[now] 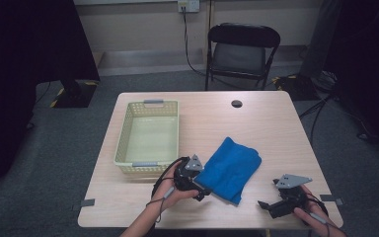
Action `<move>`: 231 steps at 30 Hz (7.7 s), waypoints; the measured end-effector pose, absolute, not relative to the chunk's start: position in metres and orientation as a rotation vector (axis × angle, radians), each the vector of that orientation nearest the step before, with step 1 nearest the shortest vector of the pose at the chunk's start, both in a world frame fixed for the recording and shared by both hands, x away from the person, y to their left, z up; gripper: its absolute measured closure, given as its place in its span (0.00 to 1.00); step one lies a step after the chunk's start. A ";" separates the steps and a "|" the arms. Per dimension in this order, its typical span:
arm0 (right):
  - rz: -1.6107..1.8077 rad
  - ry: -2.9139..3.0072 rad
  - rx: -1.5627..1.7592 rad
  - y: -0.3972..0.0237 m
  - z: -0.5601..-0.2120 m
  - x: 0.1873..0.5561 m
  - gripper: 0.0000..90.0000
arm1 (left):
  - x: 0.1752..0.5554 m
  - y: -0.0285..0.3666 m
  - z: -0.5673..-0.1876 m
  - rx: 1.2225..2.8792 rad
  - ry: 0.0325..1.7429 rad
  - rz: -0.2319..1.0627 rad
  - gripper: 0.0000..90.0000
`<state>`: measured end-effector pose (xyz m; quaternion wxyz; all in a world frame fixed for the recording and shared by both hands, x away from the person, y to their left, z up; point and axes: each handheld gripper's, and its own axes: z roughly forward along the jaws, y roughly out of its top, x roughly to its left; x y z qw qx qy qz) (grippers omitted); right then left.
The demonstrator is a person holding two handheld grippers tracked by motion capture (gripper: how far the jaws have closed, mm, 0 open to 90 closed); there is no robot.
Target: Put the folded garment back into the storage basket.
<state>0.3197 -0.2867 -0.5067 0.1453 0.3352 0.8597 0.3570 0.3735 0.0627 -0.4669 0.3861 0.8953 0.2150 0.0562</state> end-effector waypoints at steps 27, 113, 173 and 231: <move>1.029 2.476 0.965 -0.287 -0.507 0.320 0.00 | 0.392 0.041 -0.463 2.253 0.566 0.134 0.07; 1.029 2.476 0.966 -0.287 -0.507 0.320 0.00 | 0.429 -0.008 -0.477 2.347 0.621 0.048 0.86; 1.028 2.476 0.965 -0.287 -0.507 0.320 0.00 | 0.423 0.079 -0.361 2.166 0.712 0.068 0.86; 1.027 2.476 0.965 -0.287 -0.507 0.320 0.00 | 0.438 0.165 -0.310 2.014 0.892 0.213 0.86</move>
